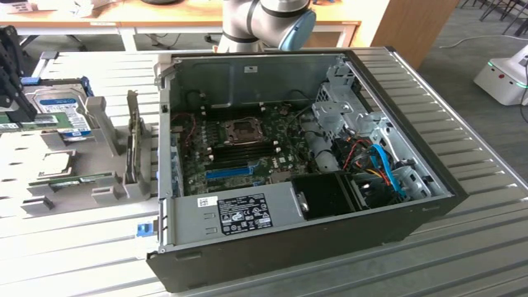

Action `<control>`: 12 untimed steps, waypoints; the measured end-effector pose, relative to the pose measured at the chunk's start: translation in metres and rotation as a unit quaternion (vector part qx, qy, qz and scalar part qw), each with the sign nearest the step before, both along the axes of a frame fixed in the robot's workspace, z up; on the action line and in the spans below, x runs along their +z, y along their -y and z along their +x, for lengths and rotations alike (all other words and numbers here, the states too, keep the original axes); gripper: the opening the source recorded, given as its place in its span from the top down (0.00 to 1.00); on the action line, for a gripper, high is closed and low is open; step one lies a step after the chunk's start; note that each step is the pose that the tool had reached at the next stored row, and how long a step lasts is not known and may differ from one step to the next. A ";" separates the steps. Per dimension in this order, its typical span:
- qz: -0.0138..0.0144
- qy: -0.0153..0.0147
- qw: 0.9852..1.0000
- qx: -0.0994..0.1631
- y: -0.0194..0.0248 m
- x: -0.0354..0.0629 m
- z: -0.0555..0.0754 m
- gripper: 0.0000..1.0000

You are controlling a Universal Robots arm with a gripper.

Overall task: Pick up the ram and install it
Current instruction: 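Pick up the ram and move it above insertion slot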

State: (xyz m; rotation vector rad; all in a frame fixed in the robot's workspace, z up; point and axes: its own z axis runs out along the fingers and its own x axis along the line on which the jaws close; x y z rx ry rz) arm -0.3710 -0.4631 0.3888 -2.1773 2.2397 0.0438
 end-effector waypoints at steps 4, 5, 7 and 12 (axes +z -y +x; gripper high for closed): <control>0.000 0.000 1.000 0.000 0.0000 0.0045 0.000 0.88; 0.000 0.000 1.000 0.000 0.0000 0.0055 0.000 0.88; 0.000 0.000 1.000 0.000 0.0000 0.0069 0.000 0.88; 0.000 0.000 1.000 0.000 0.0000 0.0070 0.000 0.88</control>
